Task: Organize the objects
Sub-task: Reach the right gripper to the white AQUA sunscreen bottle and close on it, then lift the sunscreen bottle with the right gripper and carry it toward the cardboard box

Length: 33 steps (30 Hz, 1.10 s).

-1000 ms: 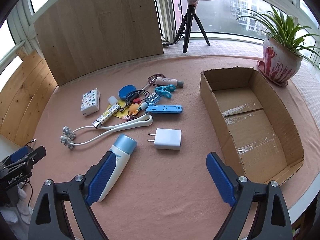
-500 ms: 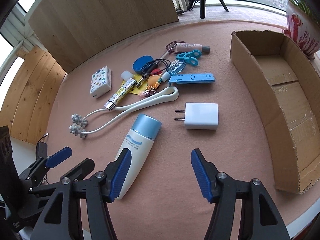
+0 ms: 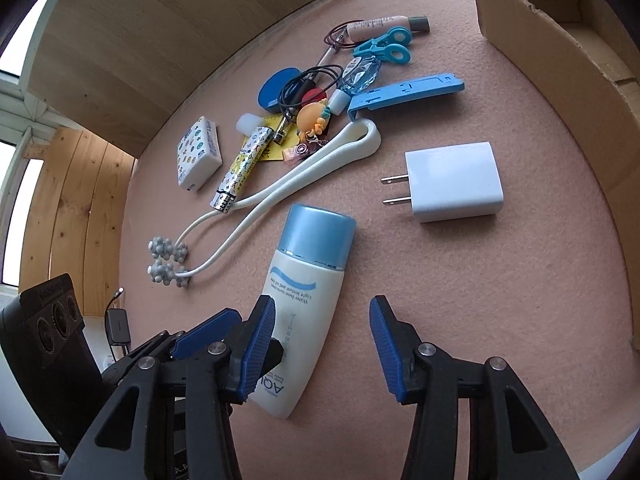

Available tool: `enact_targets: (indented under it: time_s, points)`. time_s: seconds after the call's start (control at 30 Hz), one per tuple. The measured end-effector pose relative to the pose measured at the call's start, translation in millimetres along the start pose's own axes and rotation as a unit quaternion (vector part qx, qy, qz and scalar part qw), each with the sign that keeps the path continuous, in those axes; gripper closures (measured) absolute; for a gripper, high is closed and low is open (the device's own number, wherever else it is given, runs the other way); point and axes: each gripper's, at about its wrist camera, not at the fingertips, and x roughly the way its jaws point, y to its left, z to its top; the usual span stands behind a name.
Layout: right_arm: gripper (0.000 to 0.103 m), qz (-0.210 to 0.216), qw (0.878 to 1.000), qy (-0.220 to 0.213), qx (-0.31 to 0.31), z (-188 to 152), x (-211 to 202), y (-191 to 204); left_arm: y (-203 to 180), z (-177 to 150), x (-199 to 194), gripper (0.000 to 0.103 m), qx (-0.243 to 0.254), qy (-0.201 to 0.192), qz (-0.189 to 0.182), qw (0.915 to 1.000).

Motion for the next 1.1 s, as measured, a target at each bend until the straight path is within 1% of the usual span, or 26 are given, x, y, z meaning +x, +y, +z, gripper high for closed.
enact_targets:
  time_s: [0.03,0.17,0.27,0.33,0.5,0.6,0.77,0.93,1.1]
  points:
    - [0.058,-0.002,1.000,0.001,0.003,0,2,0,0,0,1,0.049,0.002,0.002,-0.008,1.0000]
    - [0.061,-0.002,1.000,0.001,0.005,1,6,4,-2,-1,10,0.050,0.005,0.013,-0.028,0.9995]
    - [0.063,-0.005,1.000,0.000,-0.003,1,8,9,-5,-1,12,0.052,0.008,0.013,-0.031,0.9994]
    - [0.063,0.003,1.000,0.007,-0.005,1,10,9,-7,-2,11,0.055,0.007,0.013,-0.032,0.9994]
    - [0.064,0.026,0.999,0.031,-0.022,1,17,10,-14,-7,11,0.056,-0.013,0.001,-0.022,0.9997]
    - [0.064,0.029,0.998,0.040,-0.038,3,16,10,-18,-10,11,0.056,-0.026,-0.006,-0.014,0.9995]
    - [0.065,0.033,0.997,0.048,-0.056,2,9,4,-28,-17,8,0.056,-0.054,-0.015,-0.011,0.9984]
    - [0.065,0.043,0.996,0.047,-0.066,2,-4,-3,-46,-20,1,0.056,-0.061,-0.027,-0.004,0.9978]
    - [0.065,0.056,0.995,0.030,-0.079,7,-31,-7,-72,-11,-15,0.056,-0.050,-0.051,0.003,0.9974]
